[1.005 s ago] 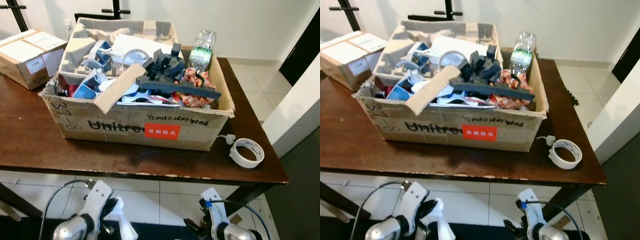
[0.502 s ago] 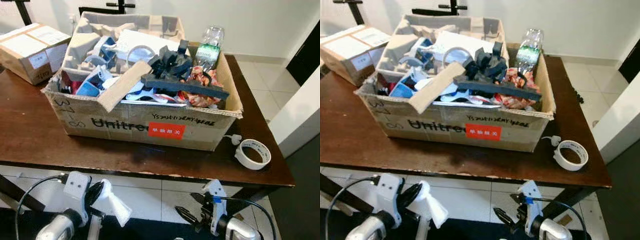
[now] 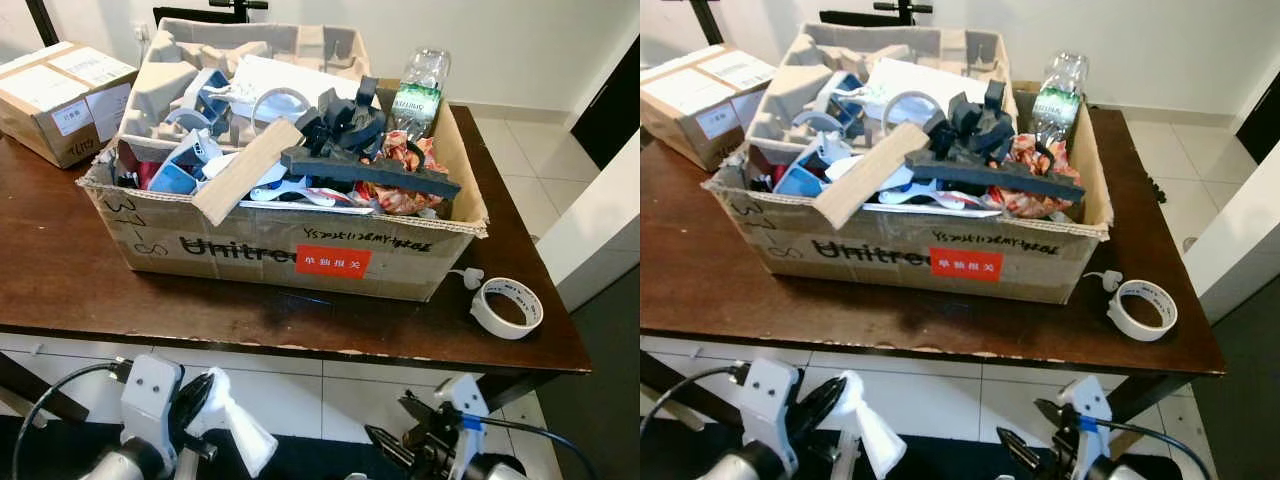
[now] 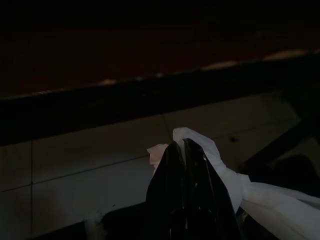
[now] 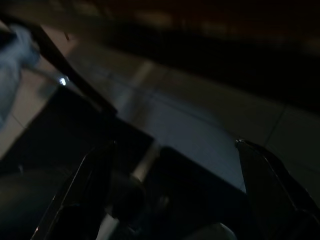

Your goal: Picking trash to rubbish bin

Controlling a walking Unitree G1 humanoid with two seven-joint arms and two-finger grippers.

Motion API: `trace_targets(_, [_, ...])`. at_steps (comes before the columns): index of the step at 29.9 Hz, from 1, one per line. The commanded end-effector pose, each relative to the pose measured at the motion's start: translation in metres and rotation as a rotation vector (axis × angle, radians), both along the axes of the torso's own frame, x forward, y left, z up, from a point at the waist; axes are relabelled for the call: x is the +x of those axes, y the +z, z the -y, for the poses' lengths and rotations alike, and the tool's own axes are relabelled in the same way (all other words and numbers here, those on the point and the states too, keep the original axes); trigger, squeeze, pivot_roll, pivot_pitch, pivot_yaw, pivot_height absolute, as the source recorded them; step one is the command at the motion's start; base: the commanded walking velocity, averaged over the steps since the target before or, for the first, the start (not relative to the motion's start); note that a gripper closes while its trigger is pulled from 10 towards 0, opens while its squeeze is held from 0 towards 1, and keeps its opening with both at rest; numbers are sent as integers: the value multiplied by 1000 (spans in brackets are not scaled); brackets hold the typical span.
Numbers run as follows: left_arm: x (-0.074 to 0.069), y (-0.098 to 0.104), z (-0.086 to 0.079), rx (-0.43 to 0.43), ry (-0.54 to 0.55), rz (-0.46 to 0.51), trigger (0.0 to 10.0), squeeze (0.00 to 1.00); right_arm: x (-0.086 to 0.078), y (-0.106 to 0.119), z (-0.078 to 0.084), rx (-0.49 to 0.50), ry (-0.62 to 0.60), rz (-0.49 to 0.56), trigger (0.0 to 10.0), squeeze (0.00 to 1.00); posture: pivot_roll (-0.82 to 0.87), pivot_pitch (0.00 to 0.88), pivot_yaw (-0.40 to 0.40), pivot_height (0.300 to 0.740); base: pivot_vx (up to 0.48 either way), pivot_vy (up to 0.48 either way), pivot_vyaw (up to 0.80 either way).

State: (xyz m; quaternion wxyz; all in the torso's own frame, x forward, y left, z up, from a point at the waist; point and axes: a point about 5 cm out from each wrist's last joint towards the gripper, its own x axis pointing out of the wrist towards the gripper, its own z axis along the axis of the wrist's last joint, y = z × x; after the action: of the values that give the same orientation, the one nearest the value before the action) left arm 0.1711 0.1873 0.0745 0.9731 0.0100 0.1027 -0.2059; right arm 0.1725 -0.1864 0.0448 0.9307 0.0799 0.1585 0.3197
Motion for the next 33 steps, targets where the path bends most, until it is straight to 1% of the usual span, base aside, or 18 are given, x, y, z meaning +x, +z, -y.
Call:
trace_targets(1, [-3, 3, -2, 6, 0, -13, 10000, 0, -1, 7, 5, 14, -25, 3, 10000, 0, 120, 156, -42, 740, 0, 0, 0])
trace_targets(4, [-5, 11, -2, 7, -2, 0, 10000, 0, -6, 24, 4, 39, 28, 19, 10000, 0, 118, 154, -37, 740, 0, 0, 0])
trace_targets(6, [-5, 14, -2, 7, -3, 7, 10000, 0, -8, 29, 3, 42, 55, 23, 10000, 0, 117, 153, -36, 740, 0, 0, 0])
trace_targets(11, [2, 33, -1, -8, -7, 74, 10000, 0, -9, 52, -1, 137, 152, 40, 10000, 0, 115, 153, -39, 740, 0, 0, 0])
trace_targets(13, [8, 46, -1, -5, 0, 130, 10000, 0, -6, 65, -5, 187, 188, 60, 10000, 0, 115, 153, -39, 740, 0, 0, 0])
trace_targets(16, [10, 49, -2, -7, 6, 144, 10000, 0, -5, 68, -6, 203, 191, 70, 10000, 0, 115, 153, -39, 740, 0, 0, 0])
trace_targets(17, [13, 56, -2, -9, 8, 168, 10000, 0, -1, 74, -7, 225, 191, 86, 10000, 0, 122, 156, -44, 740, 0, 0, 0])
trace_targets(18, [13, 56, -2, -9, 8, 168, 10000, 0, -1, 74, -7, 225, 191, 86, 10000, 0, 122, 156, -44, 740, 0, 0, 0])
trace_targets(19, [16, 63, -2, -13, 11, 194, 10000, 0, 3, 80, -8, 249, 187, 107, 10000, 0, 122, 156, -44, 740, 0, 0, 0])
trace_targets(20, [24, 76, 1, -15, -15, 243, 10000, 0, 12, 93, -10, 300, 174, 153, 10000, 0, 122, 156, -44, 740, 0, 0, 0])
trace_targets(21, [24, 76, 1, -15, -15, 243, 10000, 0, 12, 93, -10, 300, 174, 153, 10000, 0, 122, 156, -44, 740, 0, 0, 0])
trace_targets(23, [34, 88, 3, -14, -39, 288, 10000, 0, 23, 107, -13, 360, 178, 209, 10000, 0, 139, 156, -41, 740, 0, 0, 0])
trace_targets(24, [34, 88, 3, -14, -39, 288, 10000, 0, 23, 107, -13, 360, 178, 209, 10000, 0, 139, 156, -41, 740, 0, 0, 0])
trace_targets(26, [43, 101, 7, -33, -59, 330, 10000, 0, 33, 122, -15, 401, 193, 260, 10000, 0, 141, 155, -37, 740, 0, 0, 0])
trace_targets(29, [46, 108, 11, -42, -78, 354, 10000, 0, 39, 131, -15, 414, 196, 290, 10000, 0, 143, 154, -36, 740, 0, 0, 0])
trace_targets(30, [48, 113, 15, -55, -101, 365, 10000, 0, 44, 140, -15, 440, 206, 316, 10000, 0, 146, 153, -37, 740, 0, 0, 0])
trace_targets(32, [49, 115, 19, -67, -132, 362, 10000, 0, 46, 144, -15, 466, 219, 322, 10000, 0, 148, 153, -39, 740, 0, 0, 0])
trace_targets(33, [48, 116, 23, -78, -173, 354, 10000, 0, 46, 145, -15, 479, 232, 319, 10000, 0, 150, 152, -41, 740, 0, 0, 0])
